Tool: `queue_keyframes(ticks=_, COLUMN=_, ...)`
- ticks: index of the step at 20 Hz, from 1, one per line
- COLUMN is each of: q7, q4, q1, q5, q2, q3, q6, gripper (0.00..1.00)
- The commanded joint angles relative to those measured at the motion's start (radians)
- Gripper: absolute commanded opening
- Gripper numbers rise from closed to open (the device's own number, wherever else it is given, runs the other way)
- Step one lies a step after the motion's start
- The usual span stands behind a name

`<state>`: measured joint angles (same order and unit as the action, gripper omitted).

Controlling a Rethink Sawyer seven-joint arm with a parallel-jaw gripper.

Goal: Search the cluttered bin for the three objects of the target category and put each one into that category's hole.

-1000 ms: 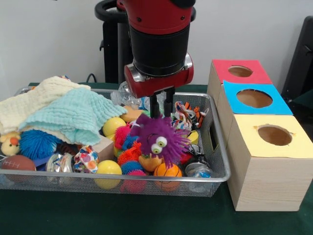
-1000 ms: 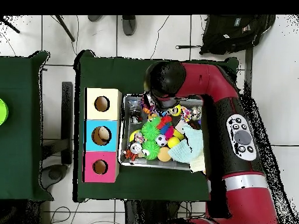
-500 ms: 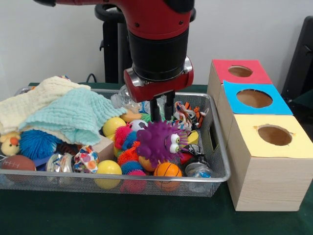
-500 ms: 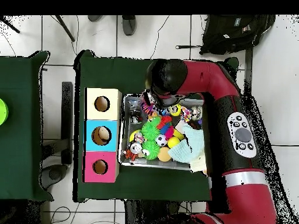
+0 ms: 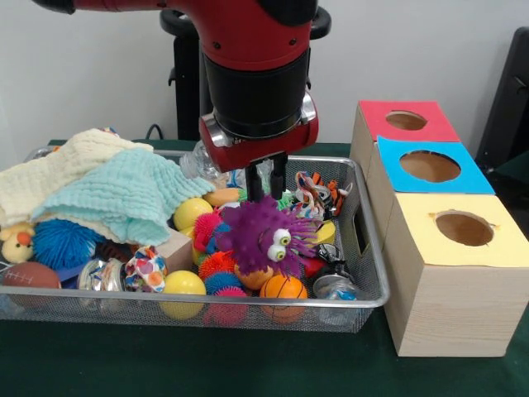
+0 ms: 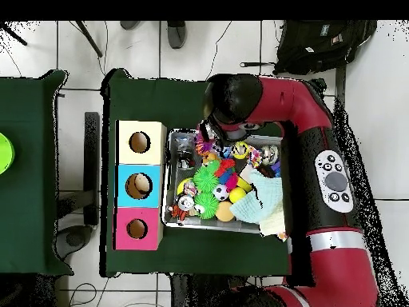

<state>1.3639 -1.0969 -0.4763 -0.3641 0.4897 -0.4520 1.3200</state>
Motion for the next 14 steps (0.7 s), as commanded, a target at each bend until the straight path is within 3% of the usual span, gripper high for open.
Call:
queue_keyframes(ticks=1, q7=-0.19, q4=0.04, q1=-0.043, q5=0.006, q2=-0.016, q3=-0.058, q6=0.103, gripper=0.0)
queue_keyframes(ticks=2, q7=-0.194, q4=0.043, q1=-0.046, q5=0.004, q2=-0.017, q3=-0.058, q6=0.104, gripper=0.0)
queue_keyframes(ticks=3, q7=-0.184, q4=-0.018, q1=-0.055, q5=0.011, q2=0.005, q3=-0.055, q6=0.07, gripper=0.0)
queue_keyframes(ticks=4, q7=-0.184, q4=-0.025, q1=-0.059, q5=0.012, q2=0.007, q3=-0.056, q6=0.067, gripper=0.0)
queue_keyframes(ticks=5, q7=-0.17, q4=-0.105, q1=-0.074, q5=0.02, q2=0.036, q3=-0.053, q6=0.017, gripper=0.0)
queue_keyframes(ticks=7, q7=-0.154, q4=-0.156, q1=-0.08, q5=0.026, q2=0.05, q3=-0.055, q6=-0.011, gripper=0.0)
queue_keyframes(ticks=14, q7=-0.085, q4=-0.237, q1=-0.086, q5=0.047, q2=0.073, q3=-0.067, q6=-0.054, gripper=0.0)
